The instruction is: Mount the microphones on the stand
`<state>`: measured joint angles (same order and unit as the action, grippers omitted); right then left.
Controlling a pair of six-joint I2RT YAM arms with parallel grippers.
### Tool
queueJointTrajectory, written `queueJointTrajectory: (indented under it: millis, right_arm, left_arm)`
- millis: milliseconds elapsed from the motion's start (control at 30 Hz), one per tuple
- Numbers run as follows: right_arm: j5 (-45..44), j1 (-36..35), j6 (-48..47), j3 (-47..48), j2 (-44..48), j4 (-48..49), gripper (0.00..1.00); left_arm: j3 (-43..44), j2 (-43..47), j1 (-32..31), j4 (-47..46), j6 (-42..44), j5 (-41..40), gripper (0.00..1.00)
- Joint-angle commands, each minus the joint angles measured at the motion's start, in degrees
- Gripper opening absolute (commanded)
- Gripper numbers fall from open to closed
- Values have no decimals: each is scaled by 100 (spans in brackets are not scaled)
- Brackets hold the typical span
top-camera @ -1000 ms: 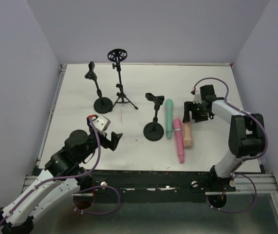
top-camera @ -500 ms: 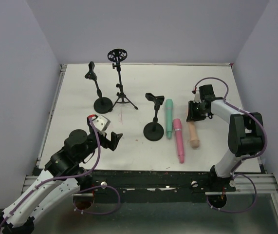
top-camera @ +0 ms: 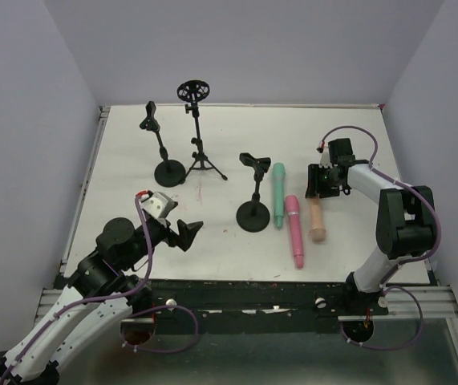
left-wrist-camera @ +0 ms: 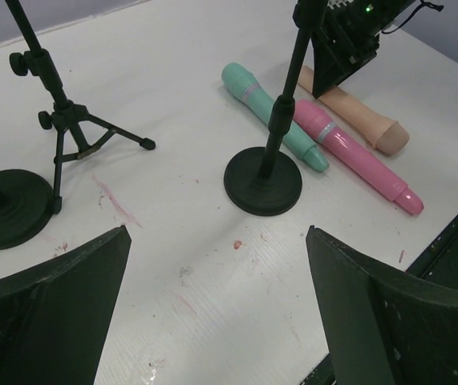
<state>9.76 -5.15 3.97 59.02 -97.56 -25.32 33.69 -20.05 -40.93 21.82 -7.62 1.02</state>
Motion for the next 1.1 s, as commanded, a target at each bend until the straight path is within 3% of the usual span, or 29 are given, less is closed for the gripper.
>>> queueJointTrajectory:
  millis: [0, 200, 467, 667, 867, 1067]
  right_arm:
    - [-88, 23, -115, 109, -105, -43, 61]
    - [-307, 23, -194, 109, -281, -113, 57]
    - [-291, 49, -72, 135, -54, -114, 25]
    - [727, 636, 95, 556, 842, -297, 20]
    - [1896, 1270, 446, 1795, 1739, -746, 20]
    - [2837, 1332, 1386, 3245, 2100, -799, 20]
  left_arm:
    - [-82, 159, 41, -170, -257, 285, 99]
    - [-170, 204, 41, -363, -942, 443, 99]
    - [-119, 116, 32, -846, -2621, 1162, 98]
    - [1154, -779, -143, -741, -2868, 2069, 98]
    - [2947, -2123, -1013, -689, -2526, 1885, 98]
    - [4863, -4091, -1049, -592, -2525, 1814, 98]
